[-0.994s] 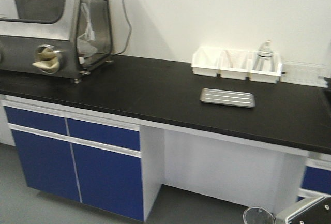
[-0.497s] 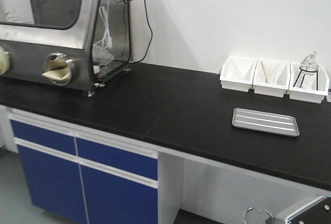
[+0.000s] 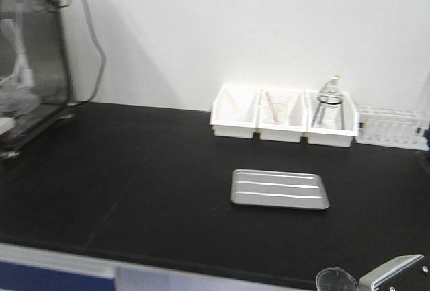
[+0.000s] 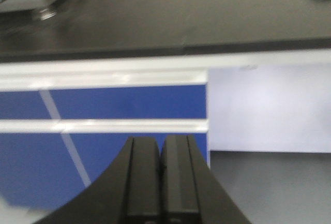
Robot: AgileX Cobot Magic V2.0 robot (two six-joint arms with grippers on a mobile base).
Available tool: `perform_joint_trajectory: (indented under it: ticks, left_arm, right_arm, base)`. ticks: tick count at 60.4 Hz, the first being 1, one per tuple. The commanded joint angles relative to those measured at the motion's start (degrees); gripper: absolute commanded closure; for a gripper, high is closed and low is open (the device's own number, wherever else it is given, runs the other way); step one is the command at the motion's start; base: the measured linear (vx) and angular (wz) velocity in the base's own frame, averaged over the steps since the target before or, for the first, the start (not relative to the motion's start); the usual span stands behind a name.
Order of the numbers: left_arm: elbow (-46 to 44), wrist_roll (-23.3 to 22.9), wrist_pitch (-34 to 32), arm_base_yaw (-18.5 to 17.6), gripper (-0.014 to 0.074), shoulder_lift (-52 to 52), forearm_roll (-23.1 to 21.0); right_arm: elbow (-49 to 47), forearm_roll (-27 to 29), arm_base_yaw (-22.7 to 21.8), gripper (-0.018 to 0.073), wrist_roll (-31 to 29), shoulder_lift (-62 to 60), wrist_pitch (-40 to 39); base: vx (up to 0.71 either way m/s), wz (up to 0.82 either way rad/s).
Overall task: Move beaker to silver tray on left bench
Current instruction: 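Drive the base to the bench with the silver tray, beaker held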
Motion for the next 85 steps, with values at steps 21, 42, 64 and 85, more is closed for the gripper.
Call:
perform_joint_trajectory:
  ticks: [21, 42, 64, 85]
  left_arm:
    - [1.14, -0.10, -4.32, -0.41, 0.0595, -0.43, -0.16]
    - [1.14, -0.10, -4.32, -0.41, 0.0595, -0.43, -0.16]
    - [1.14, -0.10, -4.32, -0.41, 0.0595, -0.43, -0.16]
    - [1.14, -0.10, -4.32, -0.41, 0.0595, -0.43, -0.16]
  right_arm:
    - [-1.50, 0.18, -0.10, 0.0571, -0.19, -1.03, -4.05]
    - [-1.50, 0.18, -0.10, 0.0571, -0.19, -1.03, -4.05]
    - [-1.50, 0.18, -0.10, 0.0571, -0.19, -1.03, -4.05]
    - [-1.50, 0.28, -0.10, 0.0571, -0.13, -1.03, -4.19]
  base:
    - [0.32, -0.35]
    - [0.26, -0.19]
    - [0.17, -0.10]
    - [0.07, -0.04]
